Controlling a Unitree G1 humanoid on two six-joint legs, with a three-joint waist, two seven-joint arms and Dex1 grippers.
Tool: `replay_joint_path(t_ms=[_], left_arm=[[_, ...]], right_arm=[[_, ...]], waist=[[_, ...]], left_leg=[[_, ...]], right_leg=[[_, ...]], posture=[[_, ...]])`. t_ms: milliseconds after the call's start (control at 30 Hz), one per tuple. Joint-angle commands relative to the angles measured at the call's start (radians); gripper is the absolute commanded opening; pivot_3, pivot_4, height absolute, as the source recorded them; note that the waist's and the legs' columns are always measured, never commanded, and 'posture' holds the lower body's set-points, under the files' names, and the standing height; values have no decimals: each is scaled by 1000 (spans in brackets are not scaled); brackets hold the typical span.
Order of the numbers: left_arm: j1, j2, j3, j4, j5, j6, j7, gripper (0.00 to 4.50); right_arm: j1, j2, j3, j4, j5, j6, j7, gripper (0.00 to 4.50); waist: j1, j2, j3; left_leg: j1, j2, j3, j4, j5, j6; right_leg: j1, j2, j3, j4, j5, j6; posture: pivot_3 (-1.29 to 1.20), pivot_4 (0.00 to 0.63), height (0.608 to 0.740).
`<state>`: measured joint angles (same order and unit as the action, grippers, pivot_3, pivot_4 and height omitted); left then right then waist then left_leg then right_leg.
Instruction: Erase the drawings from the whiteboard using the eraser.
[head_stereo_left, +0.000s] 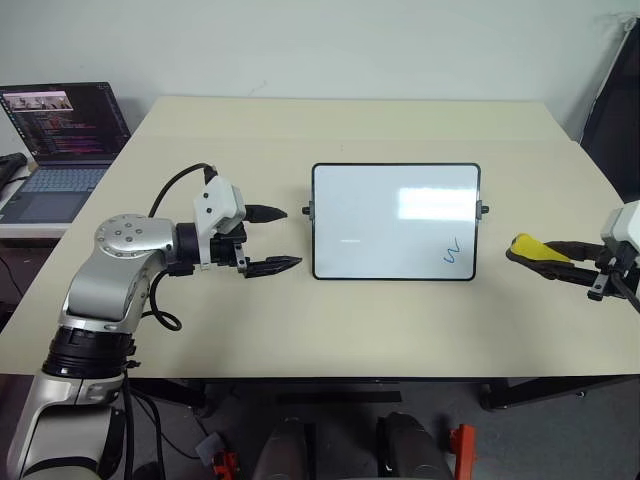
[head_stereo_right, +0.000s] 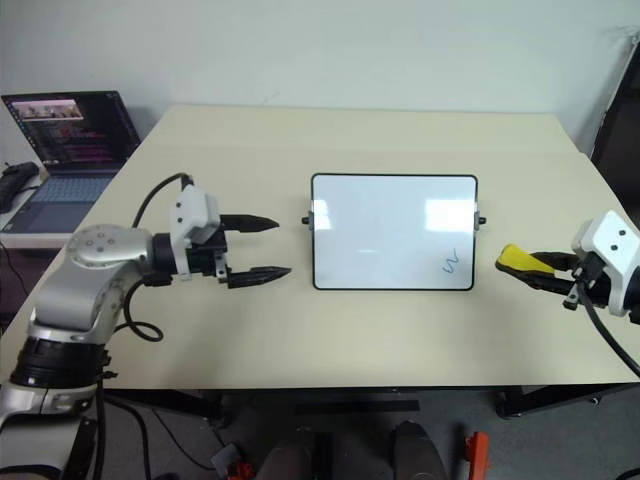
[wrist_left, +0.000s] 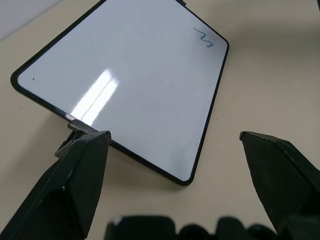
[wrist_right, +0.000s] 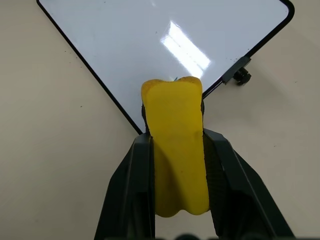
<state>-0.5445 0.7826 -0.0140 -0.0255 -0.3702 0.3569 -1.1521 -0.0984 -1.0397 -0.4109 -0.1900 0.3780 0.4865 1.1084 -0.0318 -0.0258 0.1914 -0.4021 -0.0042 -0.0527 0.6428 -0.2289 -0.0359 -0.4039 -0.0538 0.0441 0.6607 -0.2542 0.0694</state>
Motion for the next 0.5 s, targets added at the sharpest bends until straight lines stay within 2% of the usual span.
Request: replay_joint_path(t_ms=[33, 500], left_arm=[[-3, 9, 14, -4, 6, -27, -8, 4500], [-10, 2, 6, 10, 8, -31, -16, 4500]], right_arm=[[23, -4, -22, -19, 22, -4, 5, 960], [121, -17, -44, -50, 11, 2, -3, 960]], waist=[[0, 0, 0], [0, 0, 0]], left_leg=[[0, 0, 0, 0, 0, 0], [0, 0, 0, 1, 0, 0]], right_leg=[[0, 0, 0, 0, 0, 0], [0, 0, 0, 0, 0, 1]], posture=[[0, 150, 740], [0, 150, 740]])
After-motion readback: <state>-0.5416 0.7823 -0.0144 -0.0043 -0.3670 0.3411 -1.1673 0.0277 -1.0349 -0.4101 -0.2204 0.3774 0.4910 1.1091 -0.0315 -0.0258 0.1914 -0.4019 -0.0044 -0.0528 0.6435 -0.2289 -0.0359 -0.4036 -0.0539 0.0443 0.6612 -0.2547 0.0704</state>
